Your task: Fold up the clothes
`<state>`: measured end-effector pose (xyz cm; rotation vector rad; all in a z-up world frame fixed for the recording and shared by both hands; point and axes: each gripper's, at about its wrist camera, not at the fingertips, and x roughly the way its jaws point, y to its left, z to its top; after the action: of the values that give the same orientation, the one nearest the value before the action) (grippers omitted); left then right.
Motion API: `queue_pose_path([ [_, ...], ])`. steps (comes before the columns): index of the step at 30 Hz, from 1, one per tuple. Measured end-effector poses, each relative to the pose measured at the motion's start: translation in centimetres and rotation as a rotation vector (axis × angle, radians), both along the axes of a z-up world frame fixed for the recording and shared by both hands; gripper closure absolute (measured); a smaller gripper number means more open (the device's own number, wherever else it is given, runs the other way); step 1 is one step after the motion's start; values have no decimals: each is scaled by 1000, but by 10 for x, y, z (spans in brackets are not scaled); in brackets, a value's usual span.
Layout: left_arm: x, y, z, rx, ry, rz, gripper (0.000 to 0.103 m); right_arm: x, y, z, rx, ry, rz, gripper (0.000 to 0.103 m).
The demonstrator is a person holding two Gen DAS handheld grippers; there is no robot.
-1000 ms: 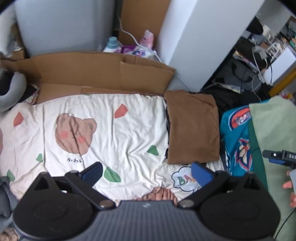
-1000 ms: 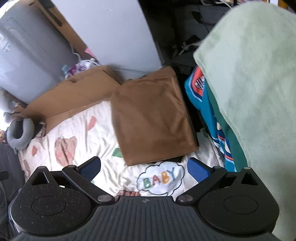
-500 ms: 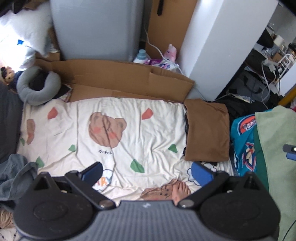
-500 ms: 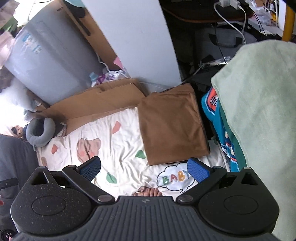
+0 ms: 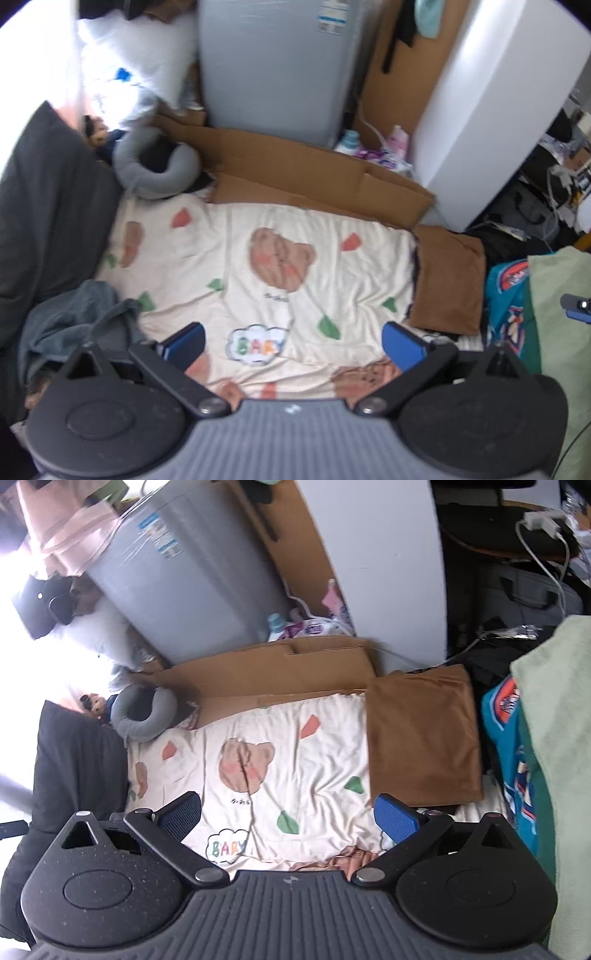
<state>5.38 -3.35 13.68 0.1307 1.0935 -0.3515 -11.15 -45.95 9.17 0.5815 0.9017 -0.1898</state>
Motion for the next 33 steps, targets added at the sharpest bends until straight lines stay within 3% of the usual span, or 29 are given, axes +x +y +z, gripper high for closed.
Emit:
queue_pose_path([
  [8,-11,54,4,37,-28,70,0,17,31,-9,-7,9,46,0],
  [16,-27,85,-9,-19,-90,182,0,33,62,-30,-12,23,104,0],
  [26,-47,85,-41,-10,-163,271,0,51,108,-57,-57,55,173,0],
  [33,-58,81,-75,-24,-156,348,0,62,128,-66,-90,49,199,0],
])
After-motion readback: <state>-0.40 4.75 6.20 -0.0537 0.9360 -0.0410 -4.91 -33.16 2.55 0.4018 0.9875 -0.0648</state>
